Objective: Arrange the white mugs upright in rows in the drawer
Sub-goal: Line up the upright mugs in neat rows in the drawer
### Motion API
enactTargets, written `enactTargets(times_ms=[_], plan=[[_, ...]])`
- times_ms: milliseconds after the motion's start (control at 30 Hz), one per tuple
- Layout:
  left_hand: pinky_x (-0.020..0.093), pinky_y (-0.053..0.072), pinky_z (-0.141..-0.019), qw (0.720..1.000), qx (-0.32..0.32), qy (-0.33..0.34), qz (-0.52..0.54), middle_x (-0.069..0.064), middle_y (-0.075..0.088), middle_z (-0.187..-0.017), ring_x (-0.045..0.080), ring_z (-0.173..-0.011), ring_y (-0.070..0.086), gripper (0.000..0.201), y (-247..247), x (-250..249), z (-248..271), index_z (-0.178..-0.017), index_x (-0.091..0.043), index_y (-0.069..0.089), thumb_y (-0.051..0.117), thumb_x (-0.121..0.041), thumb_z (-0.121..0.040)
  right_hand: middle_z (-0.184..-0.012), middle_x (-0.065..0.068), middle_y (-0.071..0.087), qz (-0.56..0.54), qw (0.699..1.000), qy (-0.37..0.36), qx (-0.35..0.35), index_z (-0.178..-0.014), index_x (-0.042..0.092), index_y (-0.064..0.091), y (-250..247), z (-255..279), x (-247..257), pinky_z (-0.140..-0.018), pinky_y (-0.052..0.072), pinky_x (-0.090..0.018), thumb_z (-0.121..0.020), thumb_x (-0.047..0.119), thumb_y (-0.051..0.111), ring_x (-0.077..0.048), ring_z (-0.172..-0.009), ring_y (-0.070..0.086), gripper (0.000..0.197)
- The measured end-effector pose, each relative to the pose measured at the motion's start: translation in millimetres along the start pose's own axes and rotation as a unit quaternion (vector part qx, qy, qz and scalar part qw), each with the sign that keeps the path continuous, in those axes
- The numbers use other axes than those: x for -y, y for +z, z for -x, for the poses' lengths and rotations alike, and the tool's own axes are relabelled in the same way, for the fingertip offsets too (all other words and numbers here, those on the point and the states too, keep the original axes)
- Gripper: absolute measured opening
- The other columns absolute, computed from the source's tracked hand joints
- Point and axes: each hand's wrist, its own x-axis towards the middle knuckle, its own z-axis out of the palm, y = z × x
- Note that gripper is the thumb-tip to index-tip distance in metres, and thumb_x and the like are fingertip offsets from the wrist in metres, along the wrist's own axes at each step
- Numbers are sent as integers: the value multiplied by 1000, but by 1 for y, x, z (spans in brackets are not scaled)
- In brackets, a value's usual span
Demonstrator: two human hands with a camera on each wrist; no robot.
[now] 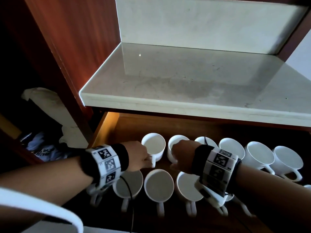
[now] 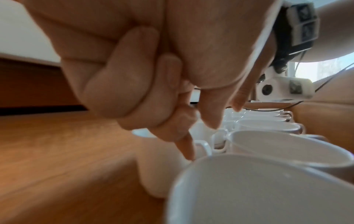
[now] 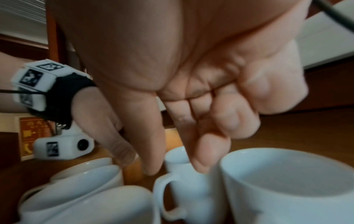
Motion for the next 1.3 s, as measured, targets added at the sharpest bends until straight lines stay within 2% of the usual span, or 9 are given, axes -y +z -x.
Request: enactTargets(times_ms=[133,200,300,400,667,800,967,1133,1300], plan=[[30,37,-60,996,75,-8,-39,-1,47,-59,22,-64,49,54,11,31,10,-64,-13,50,46,-59,-92,-104,-13,69,-16,999,-36,-5,-101,6,67,-1,-13,32,-66,40,-28,-89,31,59,-30,-99,67,29],[32,41,-61,993,102,-18,-56,2,54,-67,22,-66,50,48,18,34,12,-74,-10,59,49,-54,-92,-116,-13,66,-1,999,-37,17,-115,8,62,0,-20,43,-75,45,-31,-91,27,58,-30,-108,63,31],[35,46,-68,991,108,-32,-74,10,61,-84,27,-77,58,38,18,27,13,-92,-5,65,47,-38,-97,-130,-13,57,-3,997,-45,63,-139,17,44,8,-29,49,-96,46,-38,-92,22,59,-32,-120,56,50],[32,45,-68,992,93,-40,-77,12,67,-105,29,-96,63,36,17,20,12,-103,-3,66,47,-32,-99,-127,-16,59,6,995,-52,82,-139,15,40,16,-37,49,-97,47,-39,-88,14,60,-34,-119,56,55],[29,45,-67,994,72,-65,-58,11,68,-105,28,-96,65,24,25,18,7,-102,-5,67,53,-23,-96,-130,-18,56,12,994,-57,87,-146,16,31,18,-41,48,-100,47,-41,-88,13,61,-35,-120,55,65],[29,48,-70,993,67,-75,-53,11,68,-107,27,-98,65,25,27,17,6,-105,-6,68,54,-23,-95,-128,-16,58,10,994,-67,83,-144,15,35,17,-38,45,-98,47,-40,-88,14,62,-34,-119,56,62],[30,48,-71,994,61,-78,-53,12,69,-106,27,-97,65,28,24,18,8,-104,-4,67,52,-27,-96,-127,-11,62,26,996,-54,69,-129,14,57,6,-25,39,-94,46,-34,-90,21,63,-27,-118,59,40],[32,48,-64,992,59,-88,-62,6,62,-80,25,-73,59,53,14,23,10,-83,-9,60,53,-62,-86,-111,-13,68,21,998,-42,45,-111,10,66,2,-19,36,-74,45,-30,-90,20,61,-28,-105,65,23],[31,49,-66,991,-23,-104,-75,8,69,-90,25,-81,64,64,-10,21,16,-94,-8,66,46,-68,-84,-91,-11,69,22,1000,-17,8,-85,6,65,-11,-12,25,-71,46,-32,-87,30,63,-29,-96,68,25]])
